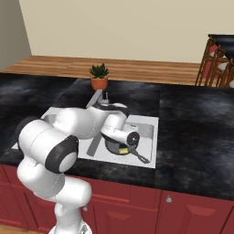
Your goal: Pick the pan and sponge and place them into the sink. Then turn on the water.
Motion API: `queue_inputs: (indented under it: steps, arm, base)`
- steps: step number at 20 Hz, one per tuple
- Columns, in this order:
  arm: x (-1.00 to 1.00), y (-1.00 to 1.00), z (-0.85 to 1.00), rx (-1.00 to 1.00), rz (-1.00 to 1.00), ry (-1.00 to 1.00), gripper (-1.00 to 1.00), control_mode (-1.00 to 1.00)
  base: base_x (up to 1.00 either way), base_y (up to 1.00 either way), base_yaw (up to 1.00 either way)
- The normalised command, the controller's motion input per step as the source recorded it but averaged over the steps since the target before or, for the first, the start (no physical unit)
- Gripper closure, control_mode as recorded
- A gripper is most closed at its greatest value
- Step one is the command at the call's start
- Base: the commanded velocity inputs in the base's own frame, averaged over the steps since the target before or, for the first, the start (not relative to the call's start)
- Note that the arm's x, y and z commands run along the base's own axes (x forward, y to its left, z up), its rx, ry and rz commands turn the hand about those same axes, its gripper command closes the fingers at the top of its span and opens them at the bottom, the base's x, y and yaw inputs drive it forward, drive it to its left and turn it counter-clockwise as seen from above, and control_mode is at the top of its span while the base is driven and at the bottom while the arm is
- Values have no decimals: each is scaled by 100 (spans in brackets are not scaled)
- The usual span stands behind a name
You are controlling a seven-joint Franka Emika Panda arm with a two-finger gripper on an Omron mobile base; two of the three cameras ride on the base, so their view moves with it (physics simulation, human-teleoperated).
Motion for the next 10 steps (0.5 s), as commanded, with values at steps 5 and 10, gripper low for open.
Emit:
queue_inputs:
  steps: [5,10]
  arm:
    - [0,6,25,0,0,-18,-100,-100]
    - [-2,4,22,0,0,-20,-100,-100]
  base:
    - [0,0,0]
    - [0,0,0]
